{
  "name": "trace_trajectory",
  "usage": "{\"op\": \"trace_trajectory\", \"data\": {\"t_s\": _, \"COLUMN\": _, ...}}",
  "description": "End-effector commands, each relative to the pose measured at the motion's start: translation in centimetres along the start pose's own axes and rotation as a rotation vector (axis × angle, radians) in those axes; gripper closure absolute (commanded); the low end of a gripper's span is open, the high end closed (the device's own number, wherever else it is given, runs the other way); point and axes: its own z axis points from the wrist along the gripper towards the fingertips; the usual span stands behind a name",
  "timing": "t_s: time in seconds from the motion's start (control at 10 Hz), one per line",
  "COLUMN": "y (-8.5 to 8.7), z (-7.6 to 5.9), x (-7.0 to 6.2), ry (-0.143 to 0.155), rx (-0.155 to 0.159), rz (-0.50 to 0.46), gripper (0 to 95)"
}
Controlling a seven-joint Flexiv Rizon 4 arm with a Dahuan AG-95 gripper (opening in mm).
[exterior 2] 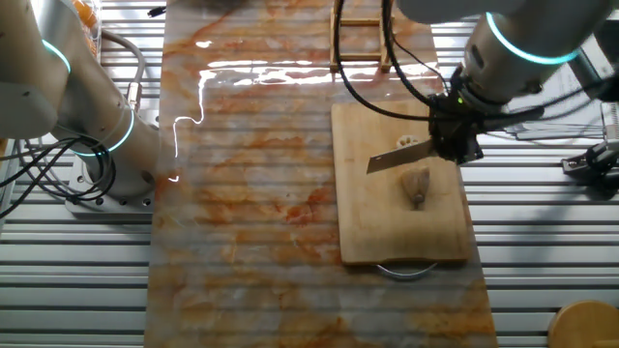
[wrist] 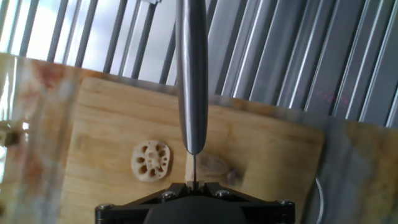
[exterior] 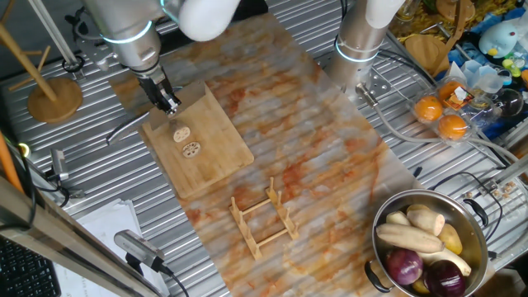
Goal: Slice the lotus root
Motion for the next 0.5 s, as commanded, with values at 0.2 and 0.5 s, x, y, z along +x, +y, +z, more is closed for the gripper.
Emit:
{"op": "trace_trajectory", "data": {"t_s": 0.2, "y": 0.1, "z": 0.0, "x": 0.2, "ry": -0.006, "rx": 0.034, "rz": 0.055, "gripper": 95.0}}
{"op": "trace_trajectory", "data": {"t_s": 0.5, "y": -2.4, "z": 3.0, "x": -0.3, "ry": -0.023, "rx": 0.038, "rz": 0.026, "gripper": 95.0}}
